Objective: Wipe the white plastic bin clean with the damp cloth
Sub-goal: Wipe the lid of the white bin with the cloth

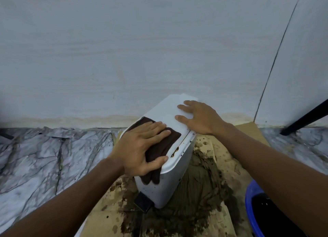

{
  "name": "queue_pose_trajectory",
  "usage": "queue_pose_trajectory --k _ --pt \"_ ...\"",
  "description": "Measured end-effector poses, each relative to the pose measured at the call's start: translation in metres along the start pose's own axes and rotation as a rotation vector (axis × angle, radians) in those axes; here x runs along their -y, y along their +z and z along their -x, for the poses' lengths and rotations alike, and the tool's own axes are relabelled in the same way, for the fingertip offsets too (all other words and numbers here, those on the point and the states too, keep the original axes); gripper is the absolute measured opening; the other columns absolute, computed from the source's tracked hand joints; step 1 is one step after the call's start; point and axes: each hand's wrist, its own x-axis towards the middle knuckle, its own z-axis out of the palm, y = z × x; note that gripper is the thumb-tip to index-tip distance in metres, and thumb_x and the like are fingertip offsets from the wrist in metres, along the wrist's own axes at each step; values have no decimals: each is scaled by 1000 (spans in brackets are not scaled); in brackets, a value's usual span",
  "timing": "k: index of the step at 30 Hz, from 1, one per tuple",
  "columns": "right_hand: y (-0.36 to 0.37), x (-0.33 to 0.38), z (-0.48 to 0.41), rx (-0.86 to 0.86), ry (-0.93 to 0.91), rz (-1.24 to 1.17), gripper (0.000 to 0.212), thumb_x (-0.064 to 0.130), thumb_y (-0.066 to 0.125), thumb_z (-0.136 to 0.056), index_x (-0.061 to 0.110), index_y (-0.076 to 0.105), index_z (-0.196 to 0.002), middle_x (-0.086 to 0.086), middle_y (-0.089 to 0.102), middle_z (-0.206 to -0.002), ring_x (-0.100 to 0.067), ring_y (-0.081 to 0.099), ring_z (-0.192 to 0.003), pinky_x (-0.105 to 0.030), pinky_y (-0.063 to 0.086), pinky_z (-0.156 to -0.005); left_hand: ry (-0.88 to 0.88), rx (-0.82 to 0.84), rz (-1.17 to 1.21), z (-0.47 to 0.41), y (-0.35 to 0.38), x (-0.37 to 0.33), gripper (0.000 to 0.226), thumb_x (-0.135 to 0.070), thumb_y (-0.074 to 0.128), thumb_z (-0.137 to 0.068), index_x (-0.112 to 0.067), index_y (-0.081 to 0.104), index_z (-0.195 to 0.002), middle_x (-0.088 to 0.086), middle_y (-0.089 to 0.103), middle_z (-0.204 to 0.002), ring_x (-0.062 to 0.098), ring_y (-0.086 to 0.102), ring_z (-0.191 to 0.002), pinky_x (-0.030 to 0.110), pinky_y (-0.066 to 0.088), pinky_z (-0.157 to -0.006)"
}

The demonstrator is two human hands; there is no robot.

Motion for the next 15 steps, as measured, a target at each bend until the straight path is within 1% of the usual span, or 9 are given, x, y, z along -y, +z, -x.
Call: queue_pose_trajectory --k 3,5,7,9,11,13,15 --pt "15 14 14 -45 -30 53 70 77 30 -88 42 32 -149 14 21 -161 -10 13 -149 -42 19 -118 39 -34 9 27 5 6 70 -56 55 -92 -15 51 -148 5 46 -156 18 37 -149 44 32 -122" --pt "24 24 14 -78 -78 74 69 74 29 -90 39 32 -149 10 22 -162 -14 12 -150 -40 18 -118 23 -93 40 45 8 7 67 -51 57 -92 -13 50 -147 6 45 -156 19 36 -149 46 33 -121" --pt "26 32 6 -82 -100 67 68 70 33 -92 35 36 -149 5 25 -161 -17 14 -149 -40 18 -119 -32 -140 72 51 10 9 64 -48 58 -92 -13 52 -146 5 47 -155 18 37 -149 47 36 -119" --pt "22 36 -7 -79 -125 42 68 70 41 -89 32 43 -146 4 32 -158 -17 18 -147 -40 20 -118 -91 -185 97 51 12 9 61 -46 58 -91 -14 56 -143 4 50 -152 16 39 -147 48 39 -117" --pt "15 39 -25 -40 -185 24 67 68 47 -88 33 45 -145 6 32 -158 -12 15 -148 -39 20 -119 -111 -219 118 52 15 10 60 -45 59 -90 -16 57 -142 2 51 -151 14 40 -147 47 40 -116" --pt "9 43 -45 39 -256 24 64 65 48 -90 37 39 -147 9 25 -161 -7 8 -150 -38 15 -121 -98 -245 136 54 20 11 59 -43 62 -89 -16 58 -142 1 51 -152 14 41 -146 46 39 -117" --pt "5 44 -64 117 -304 68 63 63 45 -94 38 32 -151 10 19 -163 -6 3 -150 -37 9 -122 -82 -275 155 53 25 12 59 -40 64 -87 -16 59 -141 2 52 -151 16 43 -145 46 40 -116"
